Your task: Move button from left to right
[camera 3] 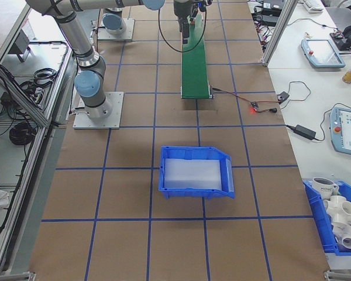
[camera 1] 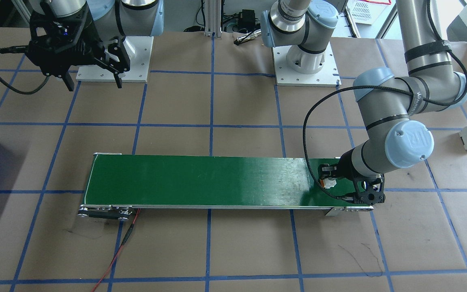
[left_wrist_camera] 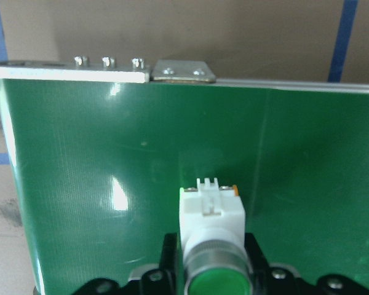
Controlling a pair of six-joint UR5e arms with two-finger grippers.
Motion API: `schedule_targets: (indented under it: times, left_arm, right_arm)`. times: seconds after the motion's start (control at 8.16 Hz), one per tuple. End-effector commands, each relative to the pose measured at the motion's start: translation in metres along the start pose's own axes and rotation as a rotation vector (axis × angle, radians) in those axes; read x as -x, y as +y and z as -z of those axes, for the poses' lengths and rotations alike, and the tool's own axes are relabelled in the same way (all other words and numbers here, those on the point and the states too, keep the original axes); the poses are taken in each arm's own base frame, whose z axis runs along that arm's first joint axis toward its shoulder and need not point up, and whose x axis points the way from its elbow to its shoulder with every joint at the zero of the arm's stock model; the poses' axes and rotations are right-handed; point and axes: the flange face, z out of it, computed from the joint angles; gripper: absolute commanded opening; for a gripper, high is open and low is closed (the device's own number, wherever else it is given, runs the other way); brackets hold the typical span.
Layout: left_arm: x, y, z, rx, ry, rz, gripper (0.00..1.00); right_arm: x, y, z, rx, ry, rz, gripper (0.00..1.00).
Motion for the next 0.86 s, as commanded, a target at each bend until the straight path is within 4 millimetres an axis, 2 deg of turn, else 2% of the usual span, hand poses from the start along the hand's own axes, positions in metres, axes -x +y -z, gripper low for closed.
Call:
schedule_targets:
  times: [0.0,0.12,0.25,0.49,0.74]
  left_arm:
    - [-0.003,-0.002,0.004,-0.021,0.019,-0.003,1.0]
    - [-0.007,-0.002,0.011,-0.035,0.019,-0.003,1.0]
    - [-0.021,-0.003,0.019,-0.056,0.064,0.01,1.0]
    - [-0.052,-0.002,0.058,-0.119,0.08,0.027,1.0]
    - [-0.087,0.006,0.11,-0.218,0.066,-0.027,1.0]
  right_arm:
    - [0.0,0.0,0.0,0.0,0.001,0.0,1.0]
    - [0.0,0.0,0.0,0.0,0.001,0.0,1.0]
    - [0.0,0.0,0.0,-0.001,0.002,0.0,1.0]
    - [0.0,0.0,0.0,-0.001,0.002,-0.002,1.0]
    - [0.0,-0.003,-0.002,0.0,-0.003,-0.002,1.0]
